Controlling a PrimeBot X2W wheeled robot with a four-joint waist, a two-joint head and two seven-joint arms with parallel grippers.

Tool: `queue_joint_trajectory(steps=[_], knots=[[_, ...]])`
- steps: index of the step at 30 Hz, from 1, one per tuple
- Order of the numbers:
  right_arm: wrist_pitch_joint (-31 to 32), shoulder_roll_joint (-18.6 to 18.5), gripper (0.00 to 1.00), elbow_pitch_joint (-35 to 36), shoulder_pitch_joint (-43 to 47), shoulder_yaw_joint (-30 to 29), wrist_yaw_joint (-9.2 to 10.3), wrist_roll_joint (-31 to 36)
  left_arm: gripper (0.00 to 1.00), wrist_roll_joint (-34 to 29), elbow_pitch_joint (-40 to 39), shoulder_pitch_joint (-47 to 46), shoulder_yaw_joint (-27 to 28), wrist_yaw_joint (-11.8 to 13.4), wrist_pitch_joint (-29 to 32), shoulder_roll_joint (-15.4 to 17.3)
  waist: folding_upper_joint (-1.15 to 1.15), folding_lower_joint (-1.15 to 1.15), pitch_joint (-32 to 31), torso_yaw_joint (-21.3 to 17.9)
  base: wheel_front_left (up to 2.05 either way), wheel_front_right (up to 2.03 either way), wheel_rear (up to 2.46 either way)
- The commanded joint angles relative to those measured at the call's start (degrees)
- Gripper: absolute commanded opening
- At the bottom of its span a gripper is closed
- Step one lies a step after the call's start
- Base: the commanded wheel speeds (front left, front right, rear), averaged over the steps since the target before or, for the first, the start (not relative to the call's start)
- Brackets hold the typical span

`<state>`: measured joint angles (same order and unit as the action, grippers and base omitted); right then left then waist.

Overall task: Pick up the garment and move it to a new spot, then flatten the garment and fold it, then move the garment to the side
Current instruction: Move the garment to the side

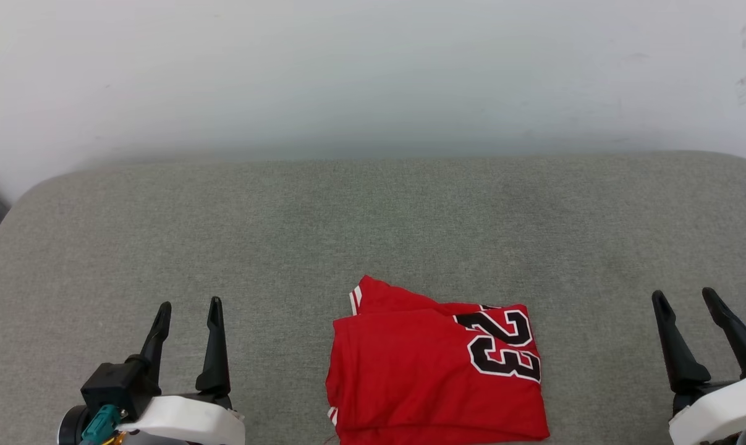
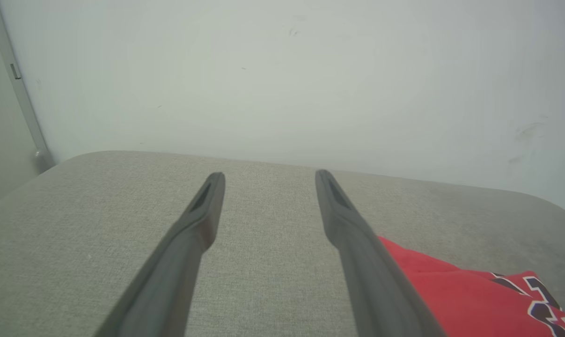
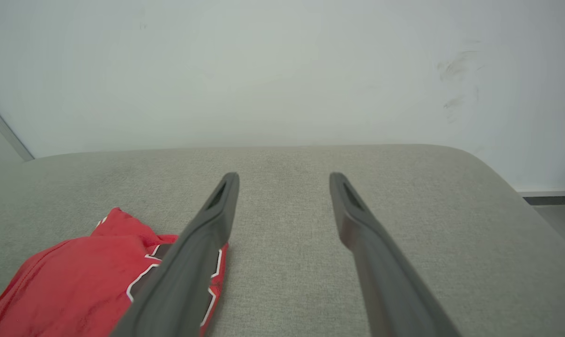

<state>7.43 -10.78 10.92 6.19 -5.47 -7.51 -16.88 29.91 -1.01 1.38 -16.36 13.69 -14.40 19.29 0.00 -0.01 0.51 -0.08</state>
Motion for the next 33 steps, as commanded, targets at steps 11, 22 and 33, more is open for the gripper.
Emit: queue_joint_trajectory(steps=[11, 22, 33], knots=[[12.4, -4.9, 1.00, -8.3, -4.7, -9.9, 0.03, -10.8, 1.00, -1.1, -1.4, -3.4, 0.1, 0.0, -0.6, -1.4, 0.00, 0.01, 4.6, 3.6, 0.00, 0.00, 0.00], [48.1, -1.5, 1.00, -17.0, -12.0, -16.8, 0.04, -23.3, 1.00, -2.8, -1.0, -7.9, 1.4, -1.8, -0.9, -4.8, 0.00, 0.01, 11.9, 8.8, 0.00, 0.00, 0.00], [62.4, 8.3, 1.00, -24.8, -16.5, -17.3, 0.08, -33.3, 1.00, -5.4, 0.3, -10.3, 2.6, -4.7, -0.9, -7.2, 0.00, 0.01, 14.3, 10.8, 0.00, 0.00, 0.00]])
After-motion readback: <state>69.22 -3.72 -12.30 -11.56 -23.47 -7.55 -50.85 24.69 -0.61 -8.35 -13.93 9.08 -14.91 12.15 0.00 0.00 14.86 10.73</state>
